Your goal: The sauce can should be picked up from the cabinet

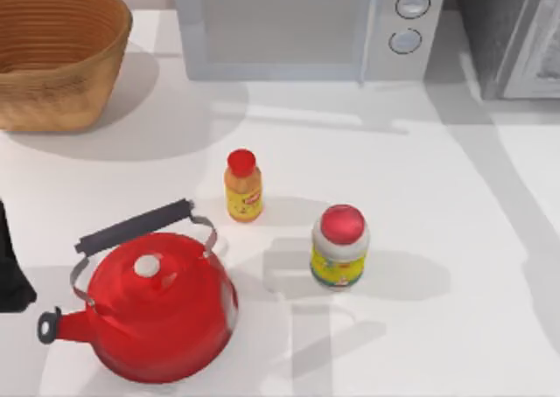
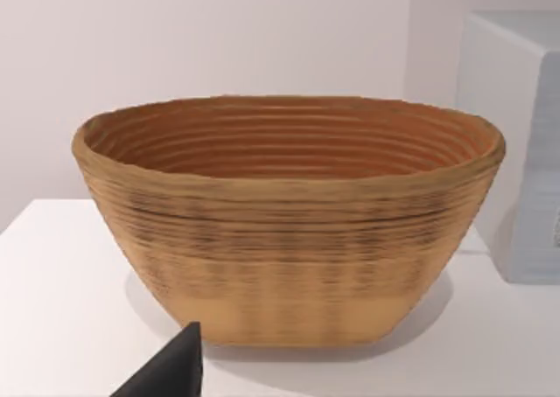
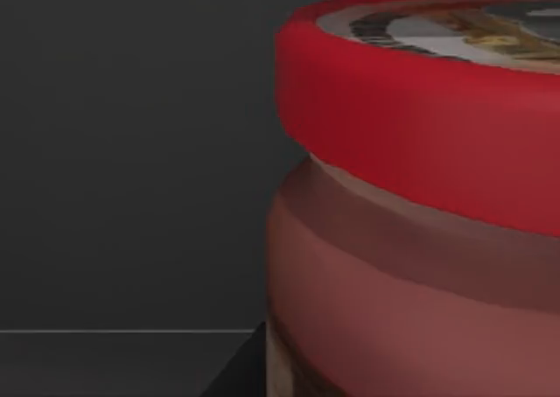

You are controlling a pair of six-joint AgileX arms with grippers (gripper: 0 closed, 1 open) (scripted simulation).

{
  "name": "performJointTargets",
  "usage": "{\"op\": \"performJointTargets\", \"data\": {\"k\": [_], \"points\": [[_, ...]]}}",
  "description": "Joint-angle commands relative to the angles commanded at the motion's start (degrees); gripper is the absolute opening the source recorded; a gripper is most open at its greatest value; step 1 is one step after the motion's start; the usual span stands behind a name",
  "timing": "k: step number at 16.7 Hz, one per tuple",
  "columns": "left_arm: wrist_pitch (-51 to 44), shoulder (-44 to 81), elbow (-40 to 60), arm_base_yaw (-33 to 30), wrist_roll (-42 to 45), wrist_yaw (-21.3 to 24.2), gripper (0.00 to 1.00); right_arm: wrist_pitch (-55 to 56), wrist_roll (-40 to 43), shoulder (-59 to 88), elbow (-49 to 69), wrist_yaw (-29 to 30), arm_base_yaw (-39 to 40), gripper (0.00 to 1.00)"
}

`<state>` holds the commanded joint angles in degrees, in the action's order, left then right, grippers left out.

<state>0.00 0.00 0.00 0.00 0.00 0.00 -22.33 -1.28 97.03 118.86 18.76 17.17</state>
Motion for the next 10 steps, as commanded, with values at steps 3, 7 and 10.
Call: {"op": "performJointTargets", "data": {"k": [3,7,10], "points": [[0.0,0.0,0.0,0.0,0.0,0.0,1.00,0.0,0.0,0.0,0.0,0.0,0.0,0.00],[0.0,0.0,0.0,0.0,0.0,0.0,1.00,0.0,0.0,0.0,0.0,0.0,0.0,0.00],[0.0,0.0,0.0,0.0,0.0,0.0,1.00,0.0,-0.1,0.0,0.0,0.0,0.1,0.00]]}}
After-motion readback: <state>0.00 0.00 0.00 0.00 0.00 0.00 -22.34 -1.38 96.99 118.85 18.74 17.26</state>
